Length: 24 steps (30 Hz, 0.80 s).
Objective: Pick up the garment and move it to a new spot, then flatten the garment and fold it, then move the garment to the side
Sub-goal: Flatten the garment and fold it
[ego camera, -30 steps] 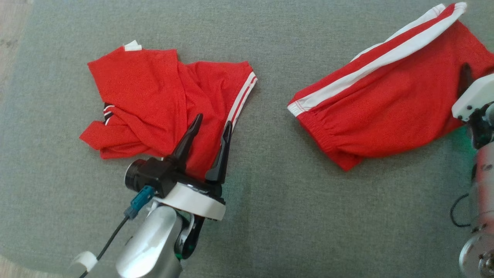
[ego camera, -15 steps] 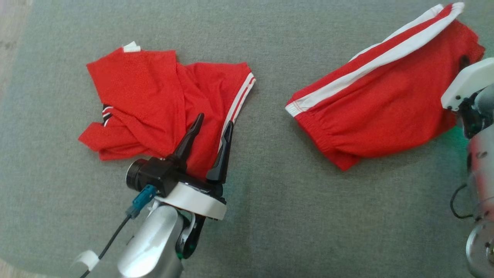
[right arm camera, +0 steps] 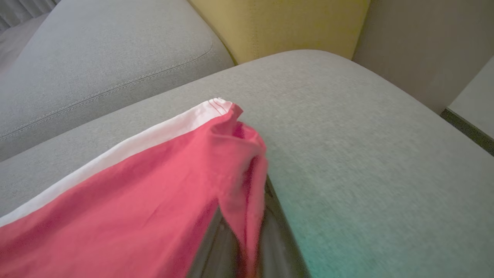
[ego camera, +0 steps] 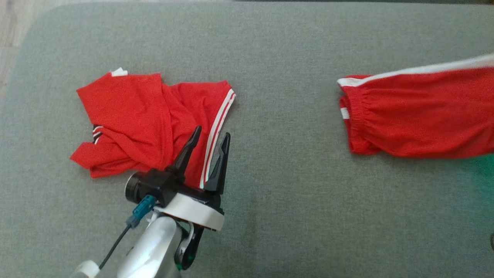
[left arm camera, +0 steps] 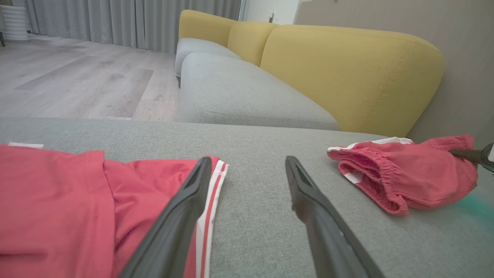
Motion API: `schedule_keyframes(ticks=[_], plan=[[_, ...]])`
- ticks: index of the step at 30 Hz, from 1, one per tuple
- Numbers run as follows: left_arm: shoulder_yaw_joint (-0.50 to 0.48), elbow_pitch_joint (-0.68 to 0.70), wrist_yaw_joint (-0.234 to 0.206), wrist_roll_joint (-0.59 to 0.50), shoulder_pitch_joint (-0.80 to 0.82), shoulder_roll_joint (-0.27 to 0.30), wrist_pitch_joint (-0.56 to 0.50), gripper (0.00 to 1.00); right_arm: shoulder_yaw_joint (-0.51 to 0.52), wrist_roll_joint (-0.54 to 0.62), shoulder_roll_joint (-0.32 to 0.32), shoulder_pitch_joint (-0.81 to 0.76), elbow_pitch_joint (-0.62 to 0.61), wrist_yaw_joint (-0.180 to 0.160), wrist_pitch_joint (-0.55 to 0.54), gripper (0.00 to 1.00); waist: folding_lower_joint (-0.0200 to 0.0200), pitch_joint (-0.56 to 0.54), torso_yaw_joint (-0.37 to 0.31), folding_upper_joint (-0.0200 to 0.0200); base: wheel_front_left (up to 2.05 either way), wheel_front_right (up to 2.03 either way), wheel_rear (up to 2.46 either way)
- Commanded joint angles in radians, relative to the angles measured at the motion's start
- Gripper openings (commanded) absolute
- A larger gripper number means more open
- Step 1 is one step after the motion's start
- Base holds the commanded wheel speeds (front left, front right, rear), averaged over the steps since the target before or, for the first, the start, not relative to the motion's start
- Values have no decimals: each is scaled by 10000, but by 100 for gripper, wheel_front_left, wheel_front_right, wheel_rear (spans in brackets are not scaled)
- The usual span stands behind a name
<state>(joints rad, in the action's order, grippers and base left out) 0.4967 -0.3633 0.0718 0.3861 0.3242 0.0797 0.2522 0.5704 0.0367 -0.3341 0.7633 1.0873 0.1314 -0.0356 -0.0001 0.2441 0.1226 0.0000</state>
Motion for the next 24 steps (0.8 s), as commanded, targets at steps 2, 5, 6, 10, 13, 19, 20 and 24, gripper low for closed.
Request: schedule_keyframes(ticks=[2, 5, 6, 10, 13, 19, 20, 24], plan=[[-352, 243, 22, -54, 72, 17, 95, 100, 250, 168, -121, -132, -435, -7, 114, 0, 1, -244, -66, 0, 0, 0, 0], [-373, 235, 4, -41, -1, 5, 95, 100, 778, 329, 116, -494, -680, -7, 94, 0, 1, -383, -81, 0, 0, 0, 0], [-385, 240, 0, -38, -21, 5, 95, 100, 865, 398, 233, -596, -799, -7, 91, 0, 1, -408, -89, 0, 0, 0, 0], [-424, 261, 2, -42, -80, 28, 95, 100, 1040, 484, 677, -862, -1260, -7, 74, 0, 1, -449, -108, 0, 0, 0, 0], [-442, 279, -7, -57, -87, 41, 95, 100, 913, 394, 932, -898, -1607, -7, 156, 0, 1, -449, -102, 0, 0, 0, 0], [-459, 202, -26, -61, -168, 95, 95, 100, -117, -295, 1367, -830, -2246, -7, 453, 0, 1, -622, -118, 0, 0, 0, 0], [-451, 177, -29, -60, -181, 101, 95, 100, -369, -489, 1444, -836, -2346, -7, 504, 0, 1, -670, -114, 0, 0, 0, 0], [-441, 148, -81, -58, -203, 115, 95, 100, -1697, -1503, 1701, -1030, -2869, -7, 694, 0, 1, -874, -88, 0, 0, 0, 0]])
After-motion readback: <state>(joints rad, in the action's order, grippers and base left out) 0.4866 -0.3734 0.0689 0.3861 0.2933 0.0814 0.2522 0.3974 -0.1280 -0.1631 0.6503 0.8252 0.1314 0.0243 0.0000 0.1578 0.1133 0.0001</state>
